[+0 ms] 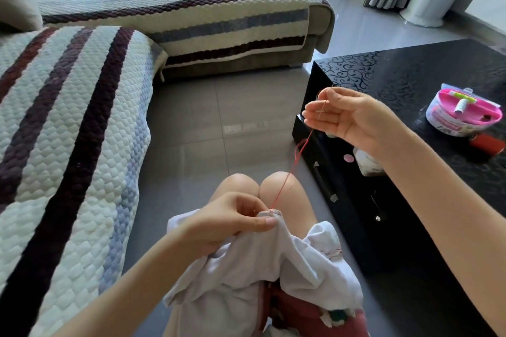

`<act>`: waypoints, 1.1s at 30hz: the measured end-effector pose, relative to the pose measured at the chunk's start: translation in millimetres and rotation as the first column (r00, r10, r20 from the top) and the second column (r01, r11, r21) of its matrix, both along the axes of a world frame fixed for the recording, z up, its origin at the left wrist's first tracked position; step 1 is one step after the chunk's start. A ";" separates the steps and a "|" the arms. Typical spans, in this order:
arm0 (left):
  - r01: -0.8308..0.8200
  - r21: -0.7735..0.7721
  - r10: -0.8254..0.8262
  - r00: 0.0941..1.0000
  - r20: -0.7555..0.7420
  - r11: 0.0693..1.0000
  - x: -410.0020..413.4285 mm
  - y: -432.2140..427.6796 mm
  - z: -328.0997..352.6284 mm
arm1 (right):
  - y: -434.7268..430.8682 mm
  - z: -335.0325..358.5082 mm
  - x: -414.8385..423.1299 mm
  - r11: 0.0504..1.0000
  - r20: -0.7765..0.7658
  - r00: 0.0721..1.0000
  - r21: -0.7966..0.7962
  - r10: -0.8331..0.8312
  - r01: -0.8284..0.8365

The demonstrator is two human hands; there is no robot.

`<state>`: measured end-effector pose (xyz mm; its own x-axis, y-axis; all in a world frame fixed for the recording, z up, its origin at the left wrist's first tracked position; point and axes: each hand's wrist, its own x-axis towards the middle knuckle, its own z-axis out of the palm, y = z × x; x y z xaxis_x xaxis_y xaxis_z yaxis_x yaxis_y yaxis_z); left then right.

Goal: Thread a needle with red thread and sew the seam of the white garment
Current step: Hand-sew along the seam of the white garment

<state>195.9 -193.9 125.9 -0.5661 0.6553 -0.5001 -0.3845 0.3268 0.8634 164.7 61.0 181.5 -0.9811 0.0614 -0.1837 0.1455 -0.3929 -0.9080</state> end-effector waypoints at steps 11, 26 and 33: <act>-0.141 0.059 0.137 0.988 0.066 0.988 3.5 -3.1 -3.1 | 77.5 -45.7 -87.4 0.685 0.153 0.678 0.320 -0.719 0.655; -0.073 0.122 0.070 0.997 0.028 0.990 3.4 -8.9 1.0 | -41.1 -77.2 53.2 0.495 0.251 0.703 0.555 0.666 -0.668; -0.074 0.099 0.071 0.997 0.030 0.992 3.2 -10.8 4.0 | -37.0 -63.1 50.5 0.683 0.100 0.845 0.543 0.525 -0.488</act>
